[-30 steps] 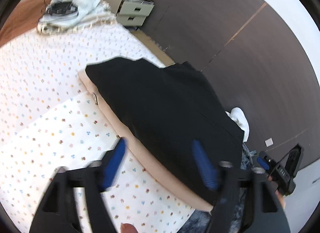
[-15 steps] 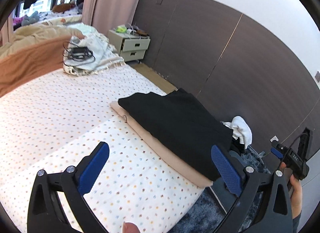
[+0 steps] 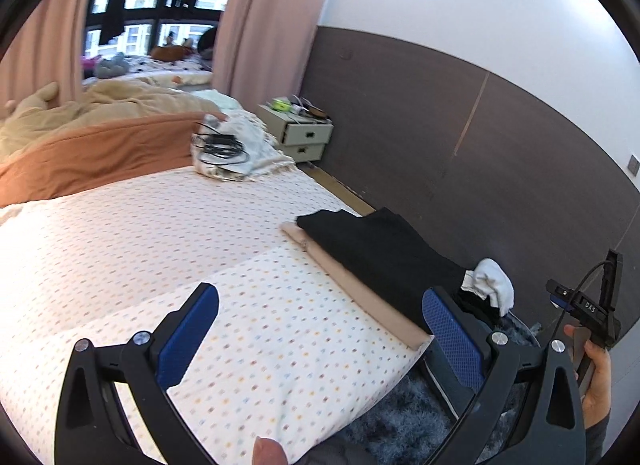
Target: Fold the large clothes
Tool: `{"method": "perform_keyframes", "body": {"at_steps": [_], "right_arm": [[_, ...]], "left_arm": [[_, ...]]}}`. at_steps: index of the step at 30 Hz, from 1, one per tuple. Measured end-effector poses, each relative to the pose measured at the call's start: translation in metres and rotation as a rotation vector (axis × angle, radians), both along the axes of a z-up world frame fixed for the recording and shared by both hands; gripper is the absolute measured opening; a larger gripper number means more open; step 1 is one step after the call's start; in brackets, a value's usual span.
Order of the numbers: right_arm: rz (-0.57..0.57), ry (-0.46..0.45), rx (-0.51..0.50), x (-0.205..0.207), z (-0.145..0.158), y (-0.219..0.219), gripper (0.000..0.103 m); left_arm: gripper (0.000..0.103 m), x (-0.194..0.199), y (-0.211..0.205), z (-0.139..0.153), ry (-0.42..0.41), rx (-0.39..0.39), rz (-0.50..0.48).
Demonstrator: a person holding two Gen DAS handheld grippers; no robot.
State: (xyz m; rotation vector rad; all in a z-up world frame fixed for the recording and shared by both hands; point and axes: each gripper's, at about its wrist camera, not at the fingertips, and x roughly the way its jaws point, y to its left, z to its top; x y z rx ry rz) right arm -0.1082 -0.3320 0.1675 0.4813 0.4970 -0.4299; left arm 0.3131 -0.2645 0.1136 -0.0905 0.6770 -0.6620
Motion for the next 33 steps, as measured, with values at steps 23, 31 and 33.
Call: {"method": "perform_keyframes", "body": {"at_steps": [23, 31, 33], "right_arm": [[0.095, -0.068, -0.103, -0.080, -0.023, 0.106, 0.103], [0.117, -0.085, -0.162, -0.092, -0.043, 0.150, 0.103], [0.134, -0.089, -0.155, -0.094, -0.052, 0.161, 0.103]], "left_arm": [[0.103, -0.147, 0.162, 0.006, -0.174, 0.029, 0.214], [0.103, -0.203, 0.191, -0.017, -0.204, 0.041, 0.275], [0.103, -0.216, 0.197, -0.022, -0.204, 0.039, 0.285]]}}
